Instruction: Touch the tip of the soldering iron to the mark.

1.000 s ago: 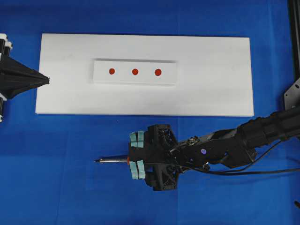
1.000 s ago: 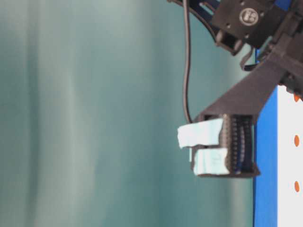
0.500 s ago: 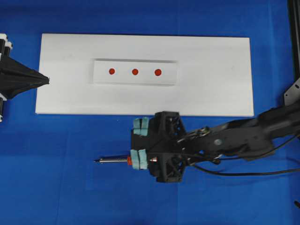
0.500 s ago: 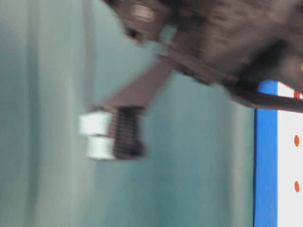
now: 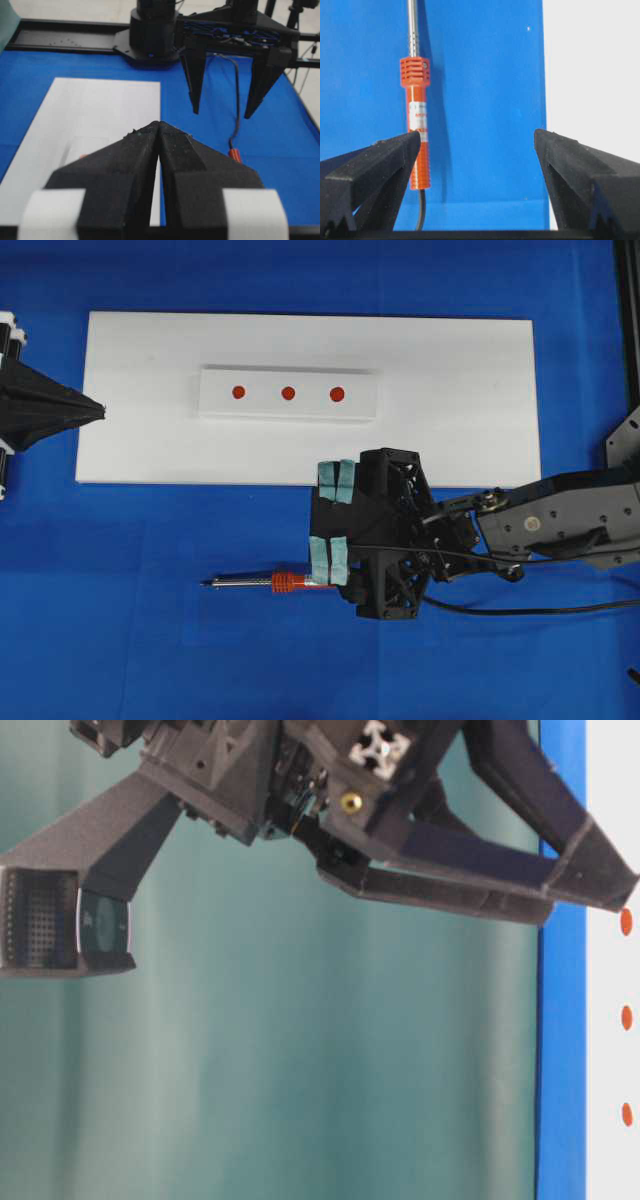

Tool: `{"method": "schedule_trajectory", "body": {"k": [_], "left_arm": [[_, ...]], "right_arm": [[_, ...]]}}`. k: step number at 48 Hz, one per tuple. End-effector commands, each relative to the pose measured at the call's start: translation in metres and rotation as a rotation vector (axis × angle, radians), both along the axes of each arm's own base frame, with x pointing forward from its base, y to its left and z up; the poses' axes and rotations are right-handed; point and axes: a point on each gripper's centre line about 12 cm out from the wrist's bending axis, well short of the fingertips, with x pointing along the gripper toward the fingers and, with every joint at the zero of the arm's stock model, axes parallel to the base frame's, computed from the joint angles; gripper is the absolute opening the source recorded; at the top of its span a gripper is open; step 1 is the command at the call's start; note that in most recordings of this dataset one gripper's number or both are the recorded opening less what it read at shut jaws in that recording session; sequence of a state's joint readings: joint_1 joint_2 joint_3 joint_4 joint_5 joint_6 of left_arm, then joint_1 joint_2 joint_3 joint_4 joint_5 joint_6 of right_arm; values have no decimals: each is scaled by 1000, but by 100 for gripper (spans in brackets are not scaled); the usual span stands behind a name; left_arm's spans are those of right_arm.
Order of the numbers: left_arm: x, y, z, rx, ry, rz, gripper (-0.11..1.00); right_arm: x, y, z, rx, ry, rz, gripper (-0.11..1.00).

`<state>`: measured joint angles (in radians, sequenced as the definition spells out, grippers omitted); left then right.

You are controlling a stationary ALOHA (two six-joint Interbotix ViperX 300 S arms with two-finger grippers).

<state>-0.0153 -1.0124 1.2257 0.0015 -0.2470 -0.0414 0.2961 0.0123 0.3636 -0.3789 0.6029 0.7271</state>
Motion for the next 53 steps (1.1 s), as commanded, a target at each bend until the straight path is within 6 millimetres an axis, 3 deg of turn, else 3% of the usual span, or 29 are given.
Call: {"method": "schedule_trajectory", "body": {"k": [1,7,24,31,43,53], "left_arm": [[1,-1,5,0,-14,-3,0],[2,-1,6,0,-15,-3,0],[2,-1,6,-2,-14,-3,0],[2,-1,6,0,-14,-3,0],[2,-1,6,-2,-14,-3,0],[1,-1,5,0,-12,-3,0]], "right_arm": [[0,-1,18,9,-46,2,86],[3,-12,18,-9,-48,-10,86],[10,-91,25,-106,-46,-80,86],[10,-113,26,-119,-54,-113,86],[9,-123,28,-118,-74,-128,86],[-10,-123,41,-117,-96,-134,86]]}}
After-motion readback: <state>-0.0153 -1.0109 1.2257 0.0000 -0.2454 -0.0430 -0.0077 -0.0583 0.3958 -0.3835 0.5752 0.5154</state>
